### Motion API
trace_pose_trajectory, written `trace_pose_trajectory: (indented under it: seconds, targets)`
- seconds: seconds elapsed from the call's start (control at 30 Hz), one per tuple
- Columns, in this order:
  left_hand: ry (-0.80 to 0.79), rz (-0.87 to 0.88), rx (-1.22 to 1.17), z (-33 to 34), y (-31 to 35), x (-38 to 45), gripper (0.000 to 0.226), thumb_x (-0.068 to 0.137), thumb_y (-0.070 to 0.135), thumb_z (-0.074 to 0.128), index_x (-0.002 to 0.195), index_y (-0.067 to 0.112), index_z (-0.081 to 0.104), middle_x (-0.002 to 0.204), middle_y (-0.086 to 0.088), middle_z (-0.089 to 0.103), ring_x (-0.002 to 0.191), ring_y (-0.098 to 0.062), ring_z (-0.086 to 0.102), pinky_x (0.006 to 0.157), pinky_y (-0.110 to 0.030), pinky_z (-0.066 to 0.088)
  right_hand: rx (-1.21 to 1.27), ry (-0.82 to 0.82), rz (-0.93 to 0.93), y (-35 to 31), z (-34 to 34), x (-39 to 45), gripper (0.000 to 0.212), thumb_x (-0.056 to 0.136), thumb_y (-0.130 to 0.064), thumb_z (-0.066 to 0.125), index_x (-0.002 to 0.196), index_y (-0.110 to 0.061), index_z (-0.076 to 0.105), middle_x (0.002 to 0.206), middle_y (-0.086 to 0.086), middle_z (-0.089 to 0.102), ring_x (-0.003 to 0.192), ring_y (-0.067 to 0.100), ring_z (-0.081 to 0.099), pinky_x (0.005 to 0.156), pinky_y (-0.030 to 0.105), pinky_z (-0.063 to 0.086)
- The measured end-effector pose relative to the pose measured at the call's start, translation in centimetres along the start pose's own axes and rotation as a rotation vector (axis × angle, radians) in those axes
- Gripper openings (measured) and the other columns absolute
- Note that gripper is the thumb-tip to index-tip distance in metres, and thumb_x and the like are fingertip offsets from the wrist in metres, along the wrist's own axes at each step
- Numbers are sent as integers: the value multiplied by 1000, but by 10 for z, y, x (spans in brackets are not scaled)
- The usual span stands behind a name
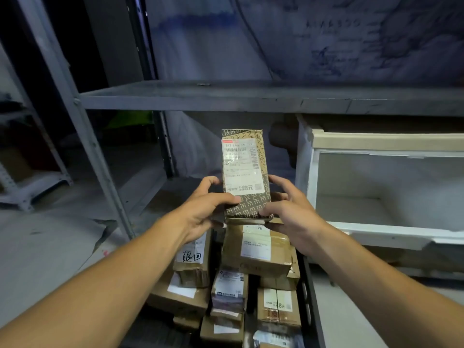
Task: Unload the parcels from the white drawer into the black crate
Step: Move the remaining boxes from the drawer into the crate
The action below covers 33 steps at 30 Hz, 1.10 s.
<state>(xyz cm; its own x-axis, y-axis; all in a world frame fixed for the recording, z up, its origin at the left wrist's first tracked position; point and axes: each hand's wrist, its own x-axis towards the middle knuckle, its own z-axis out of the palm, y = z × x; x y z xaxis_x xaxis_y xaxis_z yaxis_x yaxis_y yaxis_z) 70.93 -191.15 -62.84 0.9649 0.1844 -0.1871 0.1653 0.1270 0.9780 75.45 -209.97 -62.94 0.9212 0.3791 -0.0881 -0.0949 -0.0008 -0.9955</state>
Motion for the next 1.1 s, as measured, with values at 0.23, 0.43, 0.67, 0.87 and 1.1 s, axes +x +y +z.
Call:
trace_pose_trajectory:
  seconds: [0.23, 0.43, 0.67, 0.87, 1.1]
  targets:
    - [-10, 10, -27, 8, -14, -7, 41, 86, 4, 74, 116, 18, 48, 105, -10, 78, 81, -21, 74, 73, -42, 59, -21, -21, 24, 4, -12, -8, 73, 81, 17, 61, 130, -38, 61, 114, 6, 72, 112, 31, 68, 103, 60, 50]
    - [32, 19, -31, 8, -20, -11, 58, 83, 5, 78, 129, 21, 46, 103, -10, 78, 77, -20, 74, 69, -38, 57, -28, -62, 11, 10, -16, -14, 74, 82, 16, 64, 130, -40, 60, 114, 5, 72, 109, 28, 69, 103, 57, 51]
    - [6, 62, 2, -1, -19, -21, 65, 84, 4, 76, 136, 32, 48, 109, -6, 78, 91, -24, 76, 92, -60, 54, -21, -68, 23, 11, -15, -12, 61, 81, 5, 69, 118, -42, 65, 118, 5, 72, 116, 28, 65, 109, 61, 44]
    - [-45, 57, -25, -3, -15, -26, 51, 89, 5, 69, 132, 30, 57, 112, -4, 77, 95, -24, 72, 100, -59, 50, 117, -96, 80, 9, -18, -6, 32, 88, -11, 72, 116, -23, 62, 117, 9, 75, 113, 28, 66, 105, 56, 47]
    - [-71, 30, -24, -3, -14, -26, 21, 93, 18, 62, 108, 27, 75, 102, -3, 77, 83, -16, 67, 72, -33, 49, 137, -100, 199, 9, -22, -5, 81, 65, -40, 90, 132, -13, 53, 99, 7, 73, 81, 22, 66, 87, 60, 59]
